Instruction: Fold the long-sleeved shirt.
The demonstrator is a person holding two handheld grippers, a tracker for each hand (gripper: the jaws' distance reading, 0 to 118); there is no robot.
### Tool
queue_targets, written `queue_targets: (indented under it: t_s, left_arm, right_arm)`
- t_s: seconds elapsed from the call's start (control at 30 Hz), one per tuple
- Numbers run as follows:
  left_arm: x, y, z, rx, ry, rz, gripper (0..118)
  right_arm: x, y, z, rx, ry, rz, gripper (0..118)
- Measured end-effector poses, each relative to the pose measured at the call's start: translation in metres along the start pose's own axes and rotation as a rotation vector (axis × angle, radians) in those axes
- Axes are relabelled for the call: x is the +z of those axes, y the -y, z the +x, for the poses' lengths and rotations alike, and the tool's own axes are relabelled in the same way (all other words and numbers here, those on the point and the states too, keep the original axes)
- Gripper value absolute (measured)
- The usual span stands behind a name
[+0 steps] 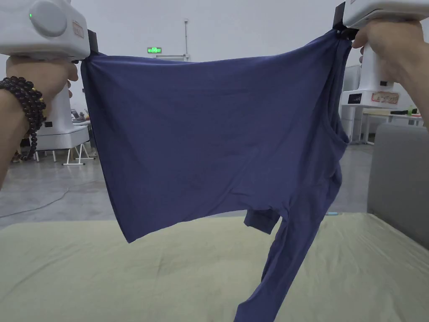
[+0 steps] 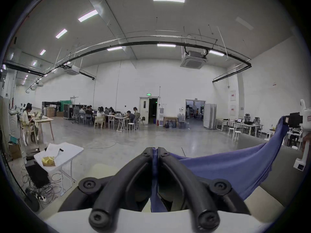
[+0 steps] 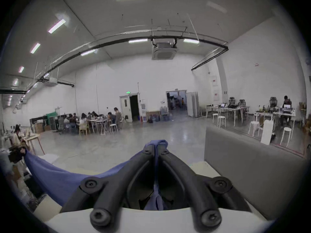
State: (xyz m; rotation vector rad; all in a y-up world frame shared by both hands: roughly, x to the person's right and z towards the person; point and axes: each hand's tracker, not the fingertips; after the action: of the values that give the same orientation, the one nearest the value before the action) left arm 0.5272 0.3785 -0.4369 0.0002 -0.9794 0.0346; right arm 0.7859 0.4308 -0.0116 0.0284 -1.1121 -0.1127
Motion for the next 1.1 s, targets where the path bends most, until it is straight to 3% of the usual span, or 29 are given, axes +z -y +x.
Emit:
queue_targets:
  t_s: [0.33, 0.53, 0.67, 1.0, 1.1]
  left_arm:
    - [-0.037, 0.127, 0.007, 0.002, 0.021, -0.180, 1]
    - [0.004, 0.155, 0.003, 0.047, 0.040, -0.210, 1]
    - [0.053, 0.163, 0.000, 0.059, 0.066, -0.220, 1]
    - [0.220, 0.241, -0.022, 0.066, 0.104, -0.305, 1]
    - [0.276, 0.277, -0.025, 0.071, 0.118, -0.313, 1]
  right_arm:
    - [-0.051, 0.143, 0.016, 0.006, -0.035, -0.215, 4]
    - [-0.030, 0.160, 0.028, 0.031, -0.049, -0.245, 4]
    - [0.014, 0.169, 0.039, 0.008, -0.068, -0.249, 4]
    - [0.188, 0.251, 0.062, 0.048, -0.128, -0.339, 4]
    - [0.252, 0.285, 0.060, 0.092, -0.135, -0.365, 4]
